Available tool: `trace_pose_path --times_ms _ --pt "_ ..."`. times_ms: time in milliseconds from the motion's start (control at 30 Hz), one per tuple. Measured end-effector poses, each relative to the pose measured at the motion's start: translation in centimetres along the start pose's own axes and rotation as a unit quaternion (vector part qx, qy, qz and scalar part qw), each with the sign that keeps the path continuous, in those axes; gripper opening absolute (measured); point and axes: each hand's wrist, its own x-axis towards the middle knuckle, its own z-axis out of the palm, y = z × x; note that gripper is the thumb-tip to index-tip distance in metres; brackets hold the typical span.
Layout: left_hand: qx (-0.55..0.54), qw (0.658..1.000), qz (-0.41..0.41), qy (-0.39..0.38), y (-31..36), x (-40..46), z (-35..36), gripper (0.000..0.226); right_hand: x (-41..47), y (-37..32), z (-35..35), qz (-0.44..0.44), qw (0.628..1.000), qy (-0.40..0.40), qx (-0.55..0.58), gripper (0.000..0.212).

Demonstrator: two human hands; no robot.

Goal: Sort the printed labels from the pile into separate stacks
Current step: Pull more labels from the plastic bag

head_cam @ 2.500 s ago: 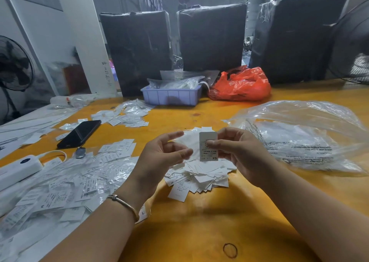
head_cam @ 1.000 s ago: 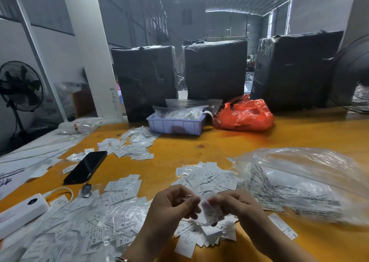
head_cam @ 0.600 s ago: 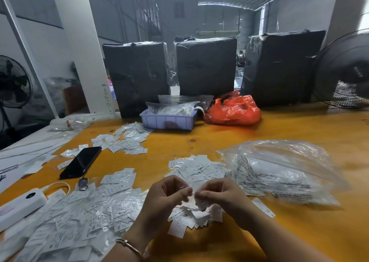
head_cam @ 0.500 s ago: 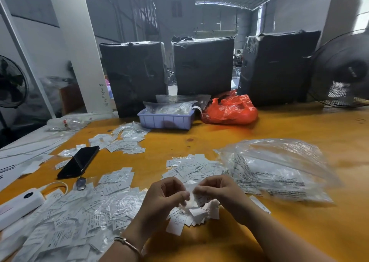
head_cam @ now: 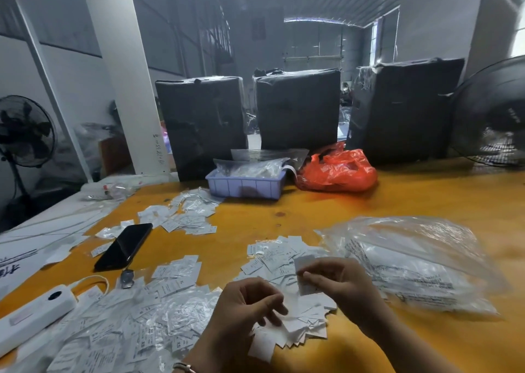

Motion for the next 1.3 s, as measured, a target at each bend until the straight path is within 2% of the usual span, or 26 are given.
trace_pose_path --times_ms 100,167,233,333,567,900,1067,1300 --pt "-0.027 0.999 -0.001 0.020 -0.4 0.4 -0.3 0.012 0.1 -0.2 -0.2 -0.022 0.995 0.069 0.062 0.043" --pt "-0.030 0.999 0.009 0.034 -0.4 0.6 -0.3 0.011 0.0 -0.4 -0.4 -0.026 0.988 0.075 0.132 0.061" --pt "-0.023 0.998 0.017 0.053 -0.5 0.9 -0.3 0.021 -0.1 -0.5 -0.5 -0.041 0.986 0.078 0.140 0.069" --pt "-0.009 0.998 0.026 0.056 -0.7 0.8 -0.2 0.026 -0.2 -0.6 -0.5 -0.069 0.989 0.078 0.103 0.067" --pt "0.016 0.998 0.037 0.044 -0.3 0.1 0.3 0.016 -0.7 -1.9 -0.4 -0.149 0.985 0.091 -0.005 0.060" --pt "0.030 0.998 0.044 0.037 -0.3 0.2 0.3 0.022 -1.2 -2.1 0.4 -0.214 0.961 0.059 -0.162 0.066" --pt "0.031 0.998 0.048 0.037 -0.3 0.1 0.3 0.017 -1.3 -1.9 0.3 -0.247 0.937 0.060 -0.239 0.051" --pt "0.038 0.998 0.044 0.022 -0.1 0.0 0.5 0.018 -1.3 -1.9 0.2 -0.261 0.927 0.065 -0.263 0.047"
